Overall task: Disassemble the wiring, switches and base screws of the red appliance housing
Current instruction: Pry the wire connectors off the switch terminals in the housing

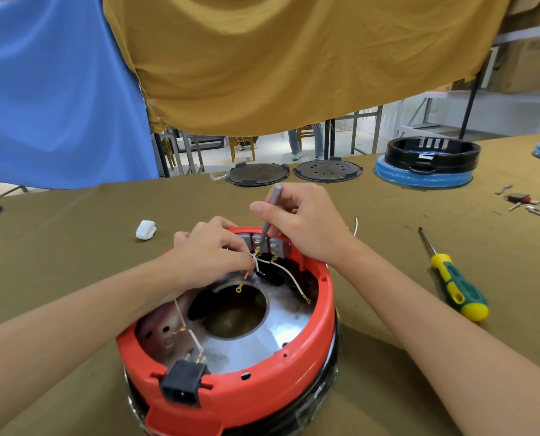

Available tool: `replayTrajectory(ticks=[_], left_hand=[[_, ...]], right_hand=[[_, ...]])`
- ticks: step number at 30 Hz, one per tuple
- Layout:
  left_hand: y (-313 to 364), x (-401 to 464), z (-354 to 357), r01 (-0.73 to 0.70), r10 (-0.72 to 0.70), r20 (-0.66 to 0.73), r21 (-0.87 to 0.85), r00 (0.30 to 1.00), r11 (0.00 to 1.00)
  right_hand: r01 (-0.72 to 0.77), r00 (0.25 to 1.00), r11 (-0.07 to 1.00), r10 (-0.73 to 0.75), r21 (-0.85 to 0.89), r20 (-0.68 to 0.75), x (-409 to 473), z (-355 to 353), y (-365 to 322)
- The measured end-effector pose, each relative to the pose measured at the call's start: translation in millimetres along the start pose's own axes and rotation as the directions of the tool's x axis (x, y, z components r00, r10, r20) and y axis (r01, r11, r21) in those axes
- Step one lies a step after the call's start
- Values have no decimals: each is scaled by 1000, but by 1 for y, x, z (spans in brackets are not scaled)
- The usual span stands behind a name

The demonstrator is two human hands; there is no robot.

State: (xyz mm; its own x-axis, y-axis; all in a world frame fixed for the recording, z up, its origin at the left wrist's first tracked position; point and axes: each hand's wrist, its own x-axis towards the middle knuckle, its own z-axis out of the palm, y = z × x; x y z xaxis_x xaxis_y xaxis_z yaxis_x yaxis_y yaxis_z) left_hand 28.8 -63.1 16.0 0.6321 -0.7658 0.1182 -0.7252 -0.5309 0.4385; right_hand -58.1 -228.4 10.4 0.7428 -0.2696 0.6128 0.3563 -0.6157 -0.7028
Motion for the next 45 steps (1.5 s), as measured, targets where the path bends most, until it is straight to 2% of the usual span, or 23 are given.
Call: replayTrajectory(ticks=[10, 17, 25, 36, 45], left_hand=[[0, -1, -2, 10, -10, 15, 12, 1000, 1000], [1, 0, -1, 15, -15, 11, 13, 1000, 1000], [1, -2, -2, -8, 8, 9, 28, 1000, 1000], [2, -1, -2, 2, -2, 11, 16, 1000, 1000], [-1, 0, -1, -12, 12, 7, -8, 1000, 1000]], right_hand=[[-17, 999, 1000, 17, 22, -45, -2, -1, -1], [13, 1000, 1000, -13, -24, -2, -1, 0, -1], [-89, 996, 994, 90, 59, -9, 2, 0, 4], [73, 997, 995, -73, -68, 5, -2, -1, -4], [34, 999, 999, -33, -28, 19, -1, -1, -2]])
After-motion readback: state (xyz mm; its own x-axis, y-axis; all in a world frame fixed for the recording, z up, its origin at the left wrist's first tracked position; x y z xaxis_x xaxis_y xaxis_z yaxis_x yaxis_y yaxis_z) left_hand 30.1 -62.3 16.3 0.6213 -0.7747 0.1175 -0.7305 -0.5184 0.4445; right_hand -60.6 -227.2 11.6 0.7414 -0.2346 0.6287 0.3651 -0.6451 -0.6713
